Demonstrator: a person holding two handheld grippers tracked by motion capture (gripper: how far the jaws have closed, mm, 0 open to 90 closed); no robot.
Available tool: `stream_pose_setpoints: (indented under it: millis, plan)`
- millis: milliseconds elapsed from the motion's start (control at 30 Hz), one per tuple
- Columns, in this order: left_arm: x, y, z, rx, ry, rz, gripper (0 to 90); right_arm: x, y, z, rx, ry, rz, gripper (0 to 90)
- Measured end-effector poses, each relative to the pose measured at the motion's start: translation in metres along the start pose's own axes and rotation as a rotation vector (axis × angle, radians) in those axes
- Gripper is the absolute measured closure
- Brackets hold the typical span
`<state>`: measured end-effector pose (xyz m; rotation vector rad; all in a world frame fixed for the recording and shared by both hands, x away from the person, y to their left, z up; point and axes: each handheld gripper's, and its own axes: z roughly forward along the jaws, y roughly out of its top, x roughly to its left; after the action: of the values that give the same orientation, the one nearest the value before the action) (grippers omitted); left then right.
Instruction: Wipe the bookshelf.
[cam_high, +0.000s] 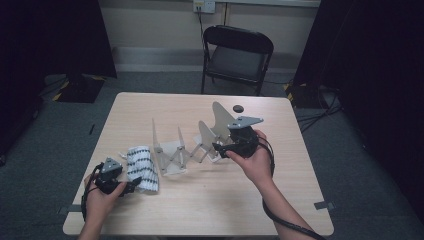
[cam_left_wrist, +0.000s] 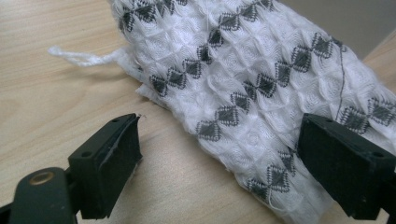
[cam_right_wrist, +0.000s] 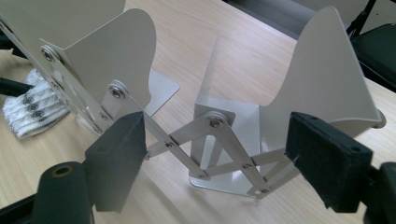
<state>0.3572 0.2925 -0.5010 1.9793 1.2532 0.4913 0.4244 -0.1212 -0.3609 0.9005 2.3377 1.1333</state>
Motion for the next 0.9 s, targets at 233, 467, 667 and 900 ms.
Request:
stream_pose_setpoints:
  millis: [233,467,667,900]
  plan:
    - [0.0,0.0,0.0,0.0,0.0,0.0,13.1,0.006,0.003,0.013,-0.001,0.004,0.0,24.3]
    - [0.0,0.0,0.0,0.0,-0.001,0.0,13.1,0.006,0.004,0.02,0.004,-0.002,0.002,27.4]
    - [0.0,0.0,0.0,0.0,0.0,0.0,13.1,0.007,0.009,0.023,0.001,0.001,-0.002,30.0]
    - [0.0,0.0,0.0,0.0,0.0,-0.001,13.0,0.009,0.015,0.034,0.009,0.008,-0.01,37.3]
